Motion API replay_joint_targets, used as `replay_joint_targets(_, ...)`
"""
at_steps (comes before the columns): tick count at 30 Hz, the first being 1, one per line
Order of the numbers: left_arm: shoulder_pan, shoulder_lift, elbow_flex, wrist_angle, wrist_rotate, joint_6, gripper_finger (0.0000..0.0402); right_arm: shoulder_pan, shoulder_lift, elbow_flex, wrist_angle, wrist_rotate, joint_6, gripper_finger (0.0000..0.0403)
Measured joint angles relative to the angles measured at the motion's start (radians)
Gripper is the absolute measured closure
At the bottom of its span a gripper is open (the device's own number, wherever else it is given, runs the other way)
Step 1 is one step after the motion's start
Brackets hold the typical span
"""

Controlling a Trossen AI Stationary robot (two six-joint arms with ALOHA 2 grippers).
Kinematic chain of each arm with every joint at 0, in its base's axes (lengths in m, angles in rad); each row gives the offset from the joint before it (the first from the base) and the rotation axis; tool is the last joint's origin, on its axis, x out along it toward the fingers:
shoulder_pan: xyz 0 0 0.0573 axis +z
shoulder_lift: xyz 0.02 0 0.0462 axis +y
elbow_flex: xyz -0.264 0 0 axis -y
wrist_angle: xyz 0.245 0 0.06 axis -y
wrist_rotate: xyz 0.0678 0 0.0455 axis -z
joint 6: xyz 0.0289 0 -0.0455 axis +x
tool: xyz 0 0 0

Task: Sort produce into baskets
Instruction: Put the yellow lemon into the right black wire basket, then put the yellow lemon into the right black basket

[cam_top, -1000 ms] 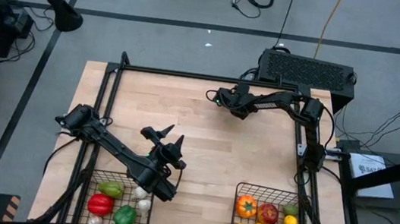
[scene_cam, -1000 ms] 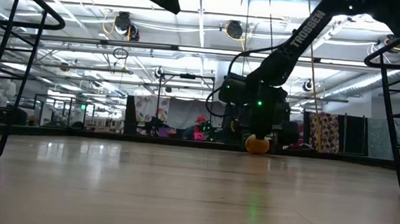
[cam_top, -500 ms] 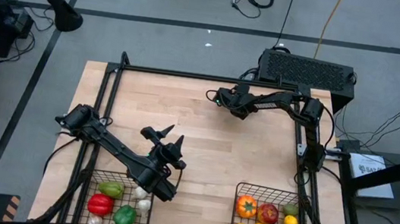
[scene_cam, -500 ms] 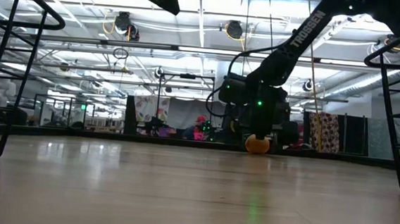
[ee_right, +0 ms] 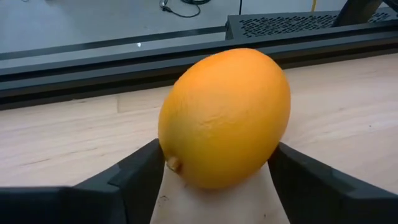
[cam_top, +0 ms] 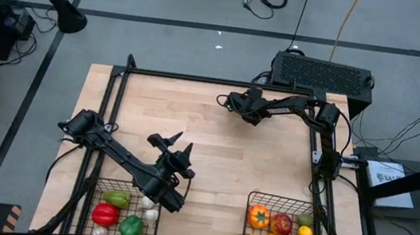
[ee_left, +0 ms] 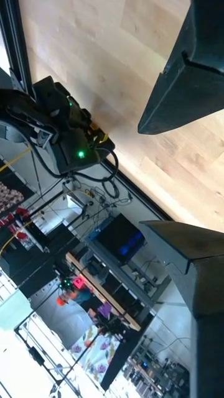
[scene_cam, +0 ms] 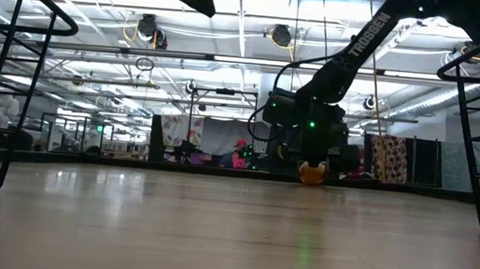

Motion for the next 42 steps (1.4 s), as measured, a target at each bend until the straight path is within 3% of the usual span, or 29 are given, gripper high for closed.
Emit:
replay_joint_targets(13,0.0,0.0,0.0,0.0,-0.001,0.0,0.0158,0.044,0.0,0.0,-0.003,-0.007,-0.022,0.0138)
replay_joint_targets(28,-0.003,0.0,0.0,0.015,-0.001,0.002,0.0158,0.243,0.0,0.0,-0.116,-0.059,0.005,0.0138)
replay_joint_targets(42,-0.013,0.0,0.0,0.023,-0.002,0.002,0.0158,0.502,-0.032,0.0,-0.361,-0.092,0.277,0.0138)
